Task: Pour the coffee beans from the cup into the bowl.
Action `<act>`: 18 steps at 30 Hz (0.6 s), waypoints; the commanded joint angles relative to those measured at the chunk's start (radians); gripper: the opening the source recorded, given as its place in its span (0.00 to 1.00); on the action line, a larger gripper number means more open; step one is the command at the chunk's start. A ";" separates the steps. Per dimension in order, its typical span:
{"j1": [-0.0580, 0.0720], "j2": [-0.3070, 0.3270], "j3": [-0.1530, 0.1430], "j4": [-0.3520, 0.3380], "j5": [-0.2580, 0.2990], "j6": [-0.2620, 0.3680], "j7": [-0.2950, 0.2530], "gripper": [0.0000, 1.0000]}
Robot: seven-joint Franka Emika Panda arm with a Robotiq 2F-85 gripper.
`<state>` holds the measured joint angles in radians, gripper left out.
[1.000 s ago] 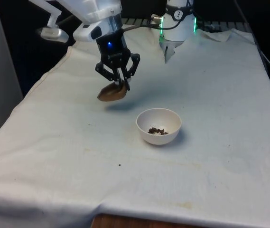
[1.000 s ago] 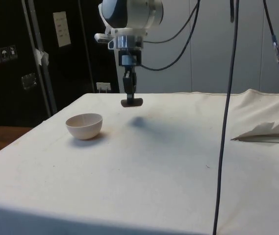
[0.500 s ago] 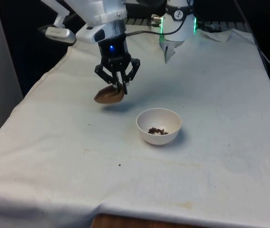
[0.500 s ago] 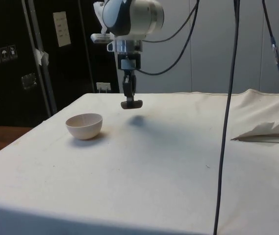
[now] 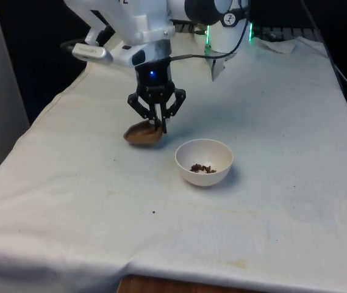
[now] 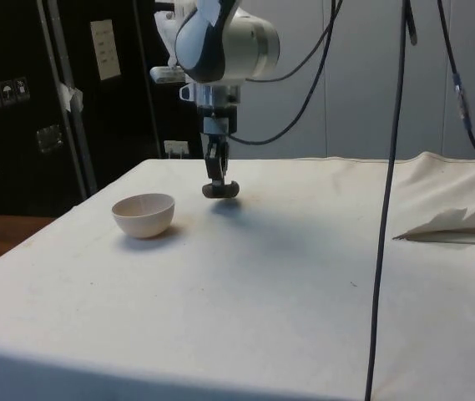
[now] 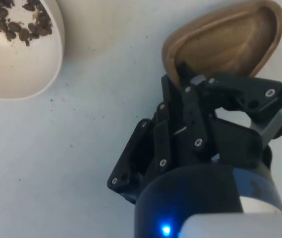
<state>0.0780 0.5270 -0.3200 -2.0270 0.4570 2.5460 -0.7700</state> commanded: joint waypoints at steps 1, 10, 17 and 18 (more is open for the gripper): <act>0.014 0.007 -0.009 -0.008 -0.013 0.029 0.018 0.01; 0.017 0.023 0.001 -0.035 -0.031 0.114 0.041 0.01; 0.020 0.026 -0.002 -0.048 -0.054 0.156 0.059 0.01; 0.019 0.026 -0.001 -0.053 -0.067 0.171 0.069 0.01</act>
<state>0.0810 0.5500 -0.3040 -2.0750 0.3990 2.7050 -0.7130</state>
